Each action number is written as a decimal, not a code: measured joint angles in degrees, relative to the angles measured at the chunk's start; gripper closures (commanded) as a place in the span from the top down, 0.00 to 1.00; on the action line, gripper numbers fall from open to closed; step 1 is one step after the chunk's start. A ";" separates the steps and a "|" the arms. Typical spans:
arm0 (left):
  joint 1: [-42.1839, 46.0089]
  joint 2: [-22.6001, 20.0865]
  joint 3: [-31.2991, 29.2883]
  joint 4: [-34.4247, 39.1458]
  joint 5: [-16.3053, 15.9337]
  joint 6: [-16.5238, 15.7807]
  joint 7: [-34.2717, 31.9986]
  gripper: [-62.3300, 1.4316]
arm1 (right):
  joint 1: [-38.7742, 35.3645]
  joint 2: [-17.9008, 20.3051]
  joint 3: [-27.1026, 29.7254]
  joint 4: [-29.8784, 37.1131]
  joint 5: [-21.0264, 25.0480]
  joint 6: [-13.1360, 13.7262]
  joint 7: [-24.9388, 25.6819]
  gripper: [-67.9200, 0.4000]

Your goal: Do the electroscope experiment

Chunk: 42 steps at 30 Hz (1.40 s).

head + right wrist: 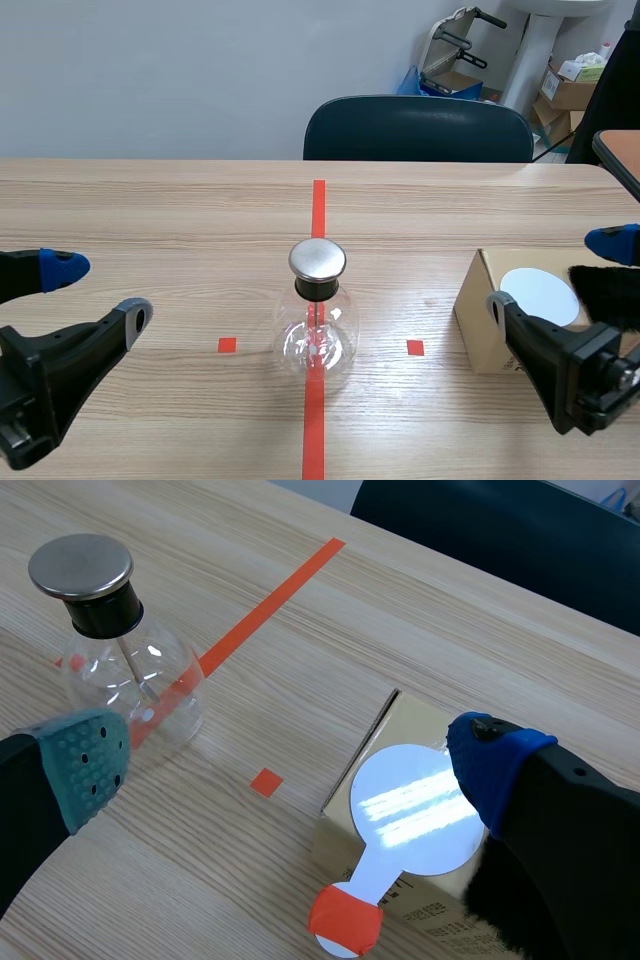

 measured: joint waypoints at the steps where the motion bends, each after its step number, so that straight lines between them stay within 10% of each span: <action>1: 0.00 0.00 0.00 0.00 0.00 0.00 0.00 0.73 | 0.00 0.00 0.00 0.00 0.00 0.00 -0.55 1.00; 31: 0.00 0.00 0.00 0.00 0.00 0.00 0.02 0.73 | 0.00 0.00 0.00 0.00 -0.50 0.02 -0.31 1.00; 36: 0.00 0.00 0.00 0.00 0.00 0.00 0.02 0.73 | -0.11 0.00 0.02 0.68 -14.14 1.99 4.76 1.00; 42: 0.02 -0.09 0.00 0.00 0.00 0.02 0.00 0.73 | -7.28 0.00 0.04 5.95 -41.75 0.90 15.23 1.00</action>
